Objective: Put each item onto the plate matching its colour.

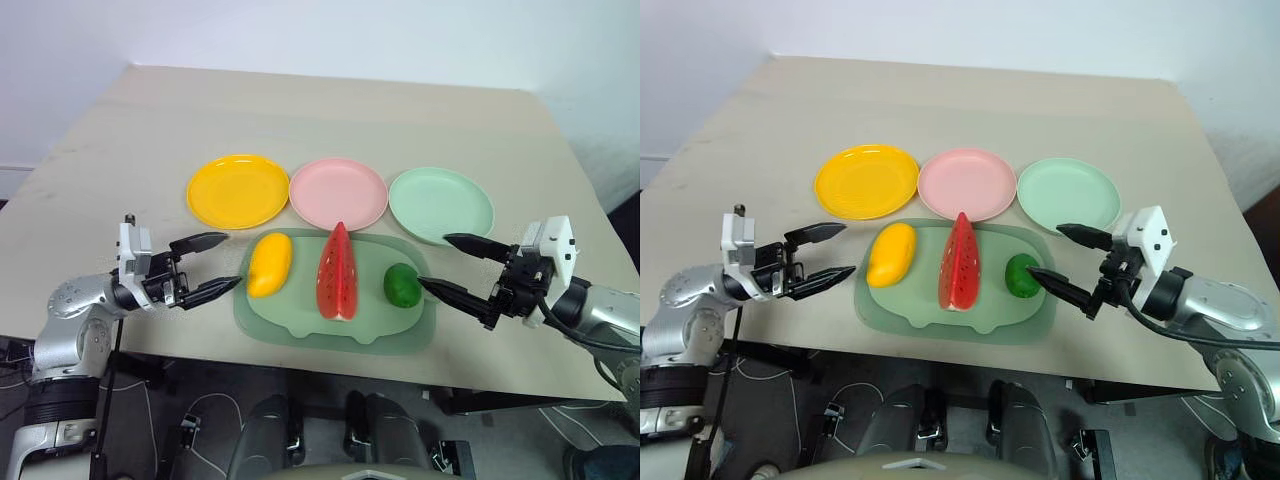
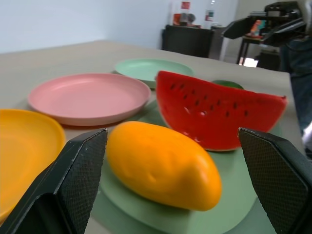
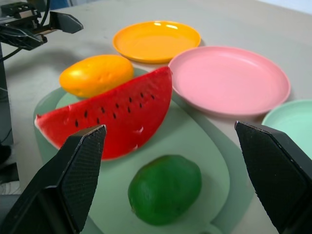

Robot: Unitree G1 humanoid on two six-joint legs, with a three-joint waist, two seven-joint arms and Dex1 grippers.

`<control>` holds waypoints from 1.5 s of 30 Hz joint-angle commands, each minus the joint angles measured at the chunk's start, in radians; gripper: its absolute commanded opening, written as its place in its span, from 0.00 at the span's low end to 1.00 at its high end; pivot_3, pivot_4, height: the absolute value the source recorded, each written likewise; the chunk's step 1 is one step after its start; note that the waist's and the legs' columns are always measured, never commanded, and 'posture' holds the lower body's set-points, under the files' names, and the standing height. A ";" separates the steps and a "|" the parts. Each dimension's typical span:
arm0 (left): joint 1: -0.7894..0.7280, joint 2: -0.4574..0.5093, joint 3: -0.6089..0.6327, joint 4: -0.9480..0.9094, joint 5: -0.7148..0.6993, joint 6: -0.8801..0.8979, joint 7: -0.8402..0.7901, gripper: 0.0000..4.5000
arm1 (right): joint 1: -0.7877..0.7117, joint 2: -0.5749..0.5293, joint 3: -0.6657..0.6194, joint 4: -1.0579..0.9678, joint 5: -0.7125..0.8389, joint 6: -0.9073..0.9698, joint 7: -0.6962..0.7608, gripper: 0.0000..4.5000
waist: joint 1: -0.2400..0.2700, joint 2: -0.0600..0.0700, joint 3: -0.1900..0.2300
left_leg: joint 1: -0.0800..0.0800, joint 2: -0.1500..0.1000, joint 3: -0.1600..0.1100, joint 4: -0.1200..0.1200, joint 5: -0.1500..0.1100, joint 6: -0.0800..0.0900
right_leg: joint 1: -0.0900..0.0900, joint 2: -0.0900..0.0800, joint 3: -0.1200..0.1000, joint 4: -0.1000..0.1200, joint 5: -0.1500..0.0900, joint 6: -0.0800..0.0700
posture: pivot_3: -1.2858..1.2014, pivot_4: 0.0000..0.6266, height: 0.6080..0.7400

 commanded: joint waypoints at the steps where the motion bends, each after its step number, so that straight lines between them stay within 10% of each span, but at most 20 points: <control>1: -0.007 0.002 0.005 -0.014 0.000 -0.012 -0.011 1.00 | 0.001 -0.021 -0.033 -0.012 0.011 -0.007 0.017 1.00 | -0.001 0.000 0.000 | 0.000 0.000 0.000 0.000 0.000 0.000 | 0.000 0.000 0.000 0.000 0.000 0.000 | 0.52 0.24 0.67; 25: 0.013 -0.022 0.003 -0.096 -0.015 0.021 0.033 1.00 | -0.182 -0.124 -0.096 -0.006 0.306 0.358 -0.241 1.00 | 0.000 0.000 0.000 | 0.000 0.000 0.000 0.001 0.000 0.001 | 0.000 0.000 0.000 0.000 -0.001 -0.002 | 0.52 0.24 0.67; 45: 0.004 -0.093 -0.056 -0.148 0.005 0.015 0.113 1.00 | -0.437 -0.025 0.169 0.179 0.735 0.729 -0.958 1.00 | -0.001 0.000 0.000 | -0.002 0.000 0.001 0.002 0.003 -0.004 | 0.000 0.000 0.000 0.001 0.005 0.001 | 0.52 0.24 0.67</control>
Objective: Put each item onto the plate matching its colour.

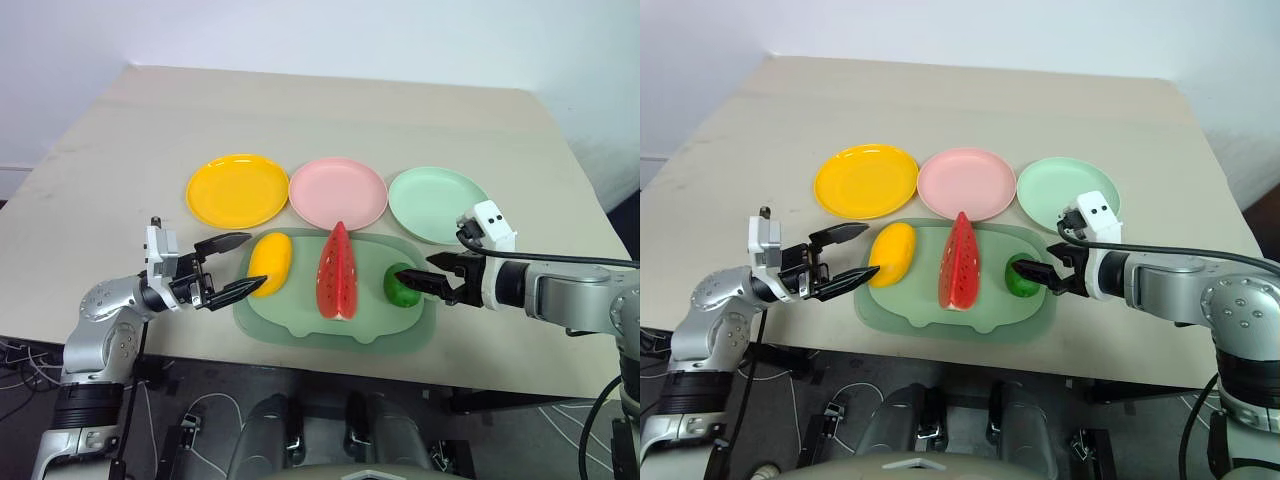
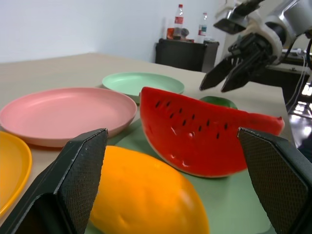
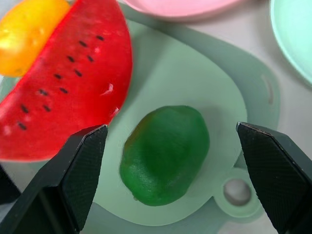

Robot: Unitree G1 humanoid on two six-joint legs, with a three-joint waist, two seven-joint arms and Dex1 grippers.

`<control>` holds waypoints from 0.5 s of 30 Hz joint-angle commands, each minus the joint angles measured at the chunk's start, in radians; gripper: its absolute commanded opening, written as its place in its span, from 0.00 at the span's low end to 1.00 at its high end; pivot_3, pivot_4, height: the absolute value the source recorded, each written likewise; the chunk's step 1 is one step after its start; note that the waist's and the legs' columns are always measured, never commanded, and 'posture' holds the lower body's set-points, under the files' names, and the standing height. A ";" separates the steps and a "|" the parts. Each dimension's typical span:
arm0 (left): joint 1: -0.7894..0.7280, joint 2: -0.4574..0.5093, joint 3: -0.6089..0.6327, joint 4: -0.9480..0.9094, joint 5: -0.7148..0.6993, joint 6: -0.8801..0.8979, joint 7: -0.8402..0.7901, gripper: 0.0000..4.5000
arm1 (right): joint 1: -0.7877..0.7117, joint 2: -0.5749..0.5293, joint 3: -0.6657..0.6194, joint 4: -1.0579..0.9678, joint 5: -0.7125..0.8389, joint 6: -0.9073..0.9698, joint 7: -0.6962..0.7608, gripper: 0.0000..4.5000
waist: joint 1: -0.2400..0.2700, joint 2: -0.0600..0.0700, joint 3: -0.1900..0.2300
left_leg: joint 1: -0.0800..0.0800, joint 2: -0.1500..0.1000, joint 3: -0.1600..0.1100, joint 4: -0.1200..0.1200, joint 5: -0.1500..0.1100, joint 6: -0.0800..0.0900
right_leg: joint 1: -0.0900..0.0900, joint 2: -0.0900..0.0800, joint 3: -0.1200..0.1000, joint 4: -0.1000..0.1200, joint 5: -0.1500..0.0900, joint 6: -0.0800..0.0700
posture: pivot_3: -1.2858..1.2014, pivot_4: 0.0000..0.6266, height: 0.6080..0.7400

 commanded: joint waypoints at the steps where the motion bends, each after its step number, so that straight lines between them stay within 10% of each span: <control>1: -0.015 -0.003 -0.007 -0.035 0.004 -0.005 0.012 1.00 | -0.008 0.006 0.025 0.021 0.092 0.001 -0.103 1.00 | 0.000 0.000 0.000 | 0.000 0.000 0.000 0.000 0.000 0.000 | 0.000 0.000 0.000 0.000 0.000 0.000 | 0.52 0.24 0.67; 15: -0.030 -0.008 -0.015 -0.036 0.009 -0.009 0.034 1.00 | -0.055 0.012 0.198 0.068 0.178 -0.049 -0.295 1.00 | 0.000 0.000 0.000 | 0.000 0.000 0.000 0.000 0.000 0.000 | 0.000 0.001 0.000 0.000 0.001 0.004 | 0.52 0.24 0.67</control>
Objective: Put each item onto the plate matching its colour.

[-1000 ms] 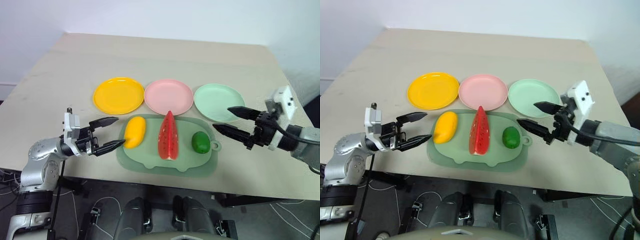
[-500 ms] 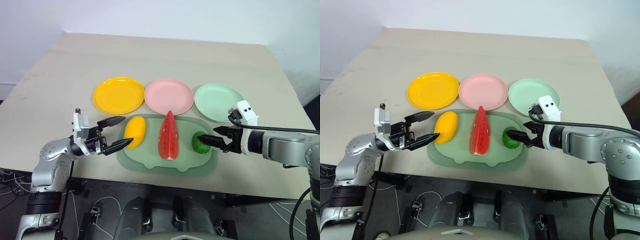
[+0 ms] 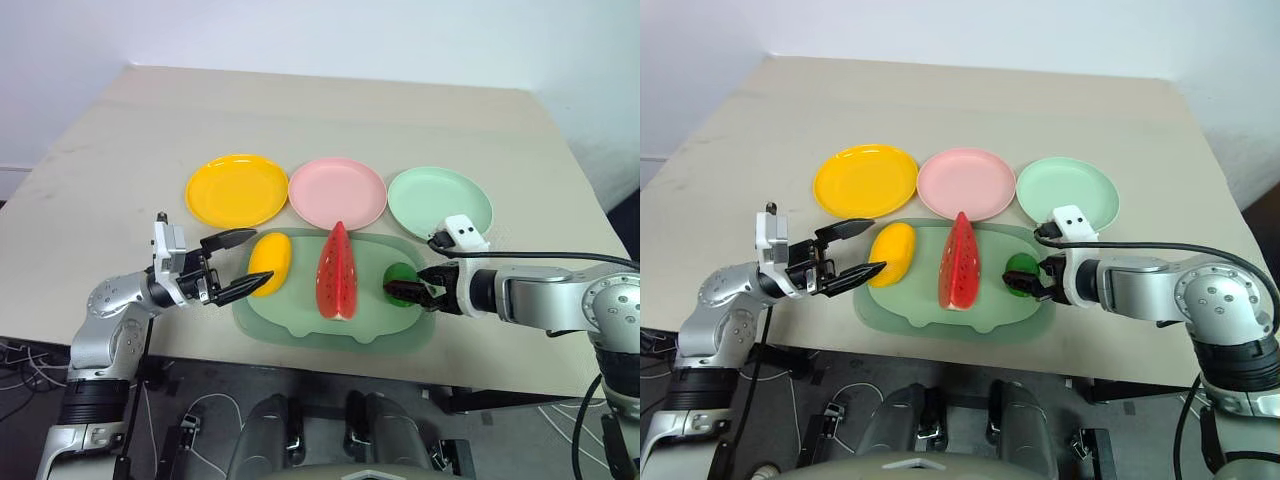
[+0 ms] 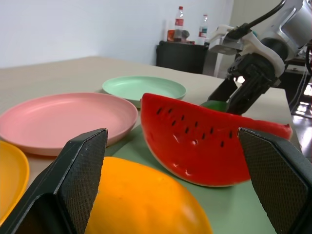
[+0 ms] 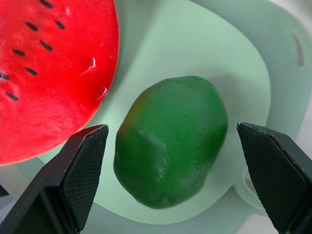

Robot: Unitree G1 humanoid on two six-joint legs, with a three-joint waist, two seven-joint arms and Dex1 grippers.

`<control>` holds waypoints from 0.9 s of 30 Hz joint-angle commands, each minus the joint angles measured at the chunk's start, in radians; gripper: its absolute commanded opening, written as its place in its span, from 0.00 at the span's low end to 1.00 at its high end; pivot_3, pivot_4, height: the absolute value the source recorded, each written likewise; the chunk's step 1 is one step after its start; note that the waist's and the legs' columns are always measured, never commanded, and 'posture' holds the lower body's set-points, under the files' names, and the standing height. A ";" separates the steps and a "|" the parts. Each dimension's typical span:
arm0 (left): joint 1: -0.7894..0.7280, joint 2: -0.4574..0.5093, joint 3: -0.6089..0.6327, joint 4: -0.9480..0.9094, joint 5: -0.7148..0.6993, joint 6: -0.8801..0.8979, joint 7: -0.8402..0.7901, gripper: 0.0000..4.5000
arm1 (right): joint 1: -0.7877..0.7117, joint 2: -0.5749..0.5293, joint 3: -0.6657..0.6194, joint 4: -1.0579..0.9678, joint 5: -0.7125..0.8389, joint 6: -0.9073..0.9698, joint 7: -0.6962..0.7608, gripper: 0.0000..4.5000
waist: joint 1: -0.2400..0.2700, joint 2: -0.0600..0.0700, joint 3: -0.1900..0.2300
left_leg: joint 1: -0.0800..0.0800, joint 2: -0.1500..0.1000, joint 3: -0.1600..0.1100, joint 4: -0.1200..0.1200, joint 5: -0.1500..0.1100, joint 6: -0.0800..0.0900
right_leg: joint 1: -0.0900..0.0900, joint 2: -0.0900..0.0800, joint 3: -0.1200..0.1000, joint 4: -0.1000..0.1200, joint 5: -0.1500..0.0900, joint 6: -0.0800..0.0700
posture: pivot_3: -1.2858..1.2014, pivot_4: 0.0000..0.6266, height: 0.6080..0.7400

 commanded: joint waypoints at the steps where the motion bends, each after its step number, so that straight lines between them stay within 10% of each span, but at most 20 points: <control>1: -0.007 0.001 0.006 -0.034 -0.002 -0.009 0.006 1.00 | -0.020 0.008 0.025 0.000 -0.018 -0.013 -0.022 1.00 | 0.000 0.000 0.000 | 0.000 0.000 0.000 0.000 0.000 0.000 | 0.000 0.000 0.000 0.000 0.000 0.000 | 0.52 0.24 0.67; 7: -0.002 0.009 0.015 -0.031 0.001 -0.010 0.008 1.00 | -0.036 0.016 0.048 0.036 -0.059 -0.008 -0.014 1.00 | 0.000 0.000 0.000 | 0.000 0.000 0.000 0.000 0.000 0.000 | 0.000 0.000 0.000 0.000 0.000 0.001 | 0.52 0.24 0.67; 13: 0.007 0.011 0.019 -0.037 0.001 -0.011 0.012 1.00 | -0.039 0.016 0.047 0.017 -0.111 0.001 0.037 0.67 | 0.000 0.000 0.000 | 0.000 0.000 0.000 0.000 0.000 0.000 | 0.000 0.000 0.000 0.000 0.000 0.001 | 0.52 0.24 0.67; 27: 0.033 0.035 0.042 -0.055 -0.007 -0.005 0.024 1.00 | -0.190 -0.085 -0.069 0.132 -0.540 -0.243 0.428 0.66 | -0.002 0.001 0.000 | -0.001 0.000 0.001 0.001 -0.003 0.005 | -0.001 0.000 0.000 0.000 0.000 0.002 | 0.52 0.24 0.67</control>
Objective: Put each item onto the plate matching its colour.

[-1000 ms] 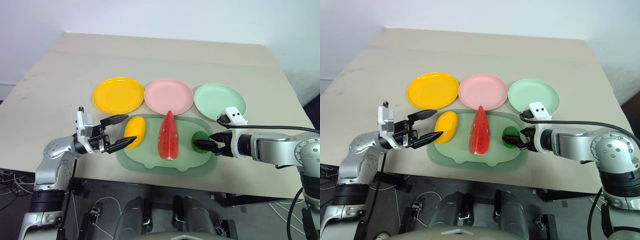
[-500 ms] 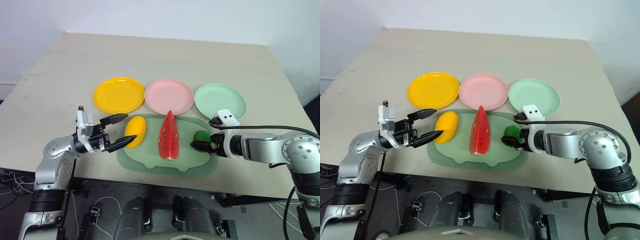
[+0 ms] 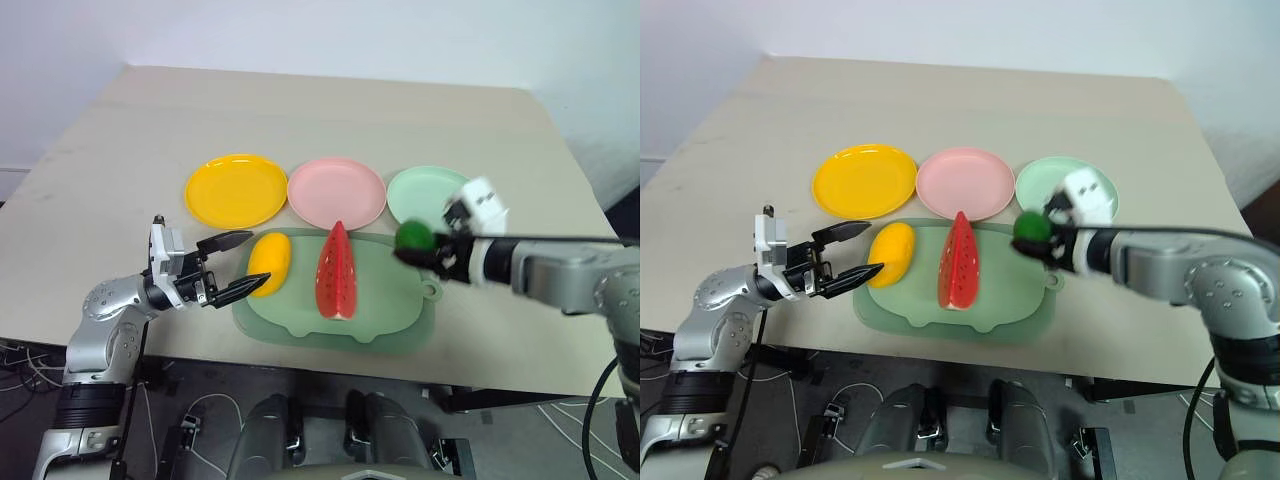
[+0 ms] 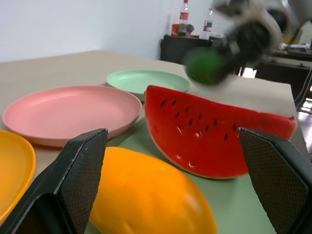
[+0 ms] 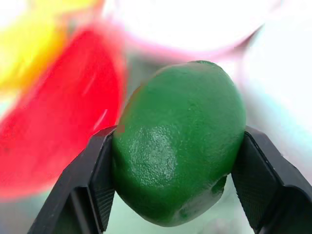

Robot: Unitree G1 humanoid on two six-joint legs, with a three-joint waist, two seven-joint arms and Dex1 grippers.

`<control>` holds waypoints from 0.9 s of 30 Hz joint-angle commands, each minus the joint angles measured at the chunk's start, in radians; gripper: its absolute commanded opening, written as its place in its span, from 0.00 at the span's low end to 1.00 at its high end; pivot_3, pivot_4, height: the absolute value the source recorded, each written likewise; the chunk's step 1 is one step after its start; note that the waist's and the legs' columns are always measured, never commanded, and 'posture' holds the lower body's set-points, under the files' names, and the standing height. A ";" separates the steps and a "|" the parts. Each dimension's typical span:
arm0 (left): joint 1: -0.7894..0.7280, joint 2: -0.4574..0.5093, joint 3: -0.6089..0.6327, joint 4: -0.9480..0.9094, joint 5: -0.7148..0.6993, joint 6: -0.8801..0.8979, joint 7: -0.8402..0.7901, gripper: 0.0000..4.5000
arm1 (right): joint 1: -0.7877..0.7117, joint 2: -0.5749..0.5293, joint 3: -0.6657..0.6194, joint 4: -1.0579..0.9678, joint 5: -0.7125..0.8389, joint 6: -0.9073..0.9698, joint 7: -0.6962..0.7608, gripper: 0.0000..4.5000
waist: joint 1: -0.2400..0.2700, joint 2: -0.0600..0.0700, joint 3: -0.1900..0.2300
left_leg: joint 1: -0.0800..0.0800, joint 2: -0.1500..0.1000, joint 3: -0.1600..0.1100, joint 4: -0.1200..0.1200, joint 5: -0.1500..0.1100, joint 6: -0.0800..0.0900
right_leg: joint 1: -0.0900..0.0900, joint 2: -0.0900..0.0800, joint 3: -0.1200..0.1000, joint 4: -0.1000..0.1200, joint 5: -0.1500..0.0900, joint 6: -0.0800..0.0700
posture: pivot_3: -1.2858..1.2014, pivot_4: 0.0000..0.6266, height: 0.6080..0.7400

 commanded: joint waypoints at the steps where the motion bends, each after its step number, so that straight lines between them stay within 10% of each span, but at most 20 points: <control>1: 0.005 0.017 0.032 -0.044 -0.013 -0.003 0.010 1.00 | -0.074 -0.003 0.034 0.163 -0.206 -0.089 0.089 0.66 | 0.000 0.000 0.000 | 0.000 0.000 0.000 0.000 0.000 0.000 | 0.000 0.000 0.000 0.000 0.000 0.000 | 0.52 0.24 0.67; 15: 0.046 0.017 0.049 -0.100 -0.014 0.000 0.053 1.00 | -0.442 0.232 0.252 0.955 -0.773 -0.327 0.455 0.66 | -0.024 0.001 0.000 | -0.001 0.000 0.003 0.000 0.006 -0.003 | -0.004 0.000 0.001 0.004 0.002 -0.003 | 0.52 0.24 0.67; 20: 0.051 0.009 0.053 -0.118 -0.016 -0.005 0.077 1.00 | -0.466 0.262 0.228 1.023 -0.846 -0.327 0.518 1.00 | -0.024 0.001 0.000 | -0.001 0.000 0.003 0.000 0.006 -0.003 | -0.004 0.000 0.001 0.005 0.002 -0.003 | 0.52 0.24 0.67; 27: 0.060 0.021 0.061 -0.121 -0.017 -0.005 0.078 1.00 | -0.426 0.231 0.238 0.898 -0.933 -0.302 0.589 1.00 | -0.025 0.002 0.000 | -0.001 0.000 0.003 0.000 0.006 -0.005 | -0.006 -0.001 0.001 0.008 0.002 -0.004 | 0.52 0.24 0.67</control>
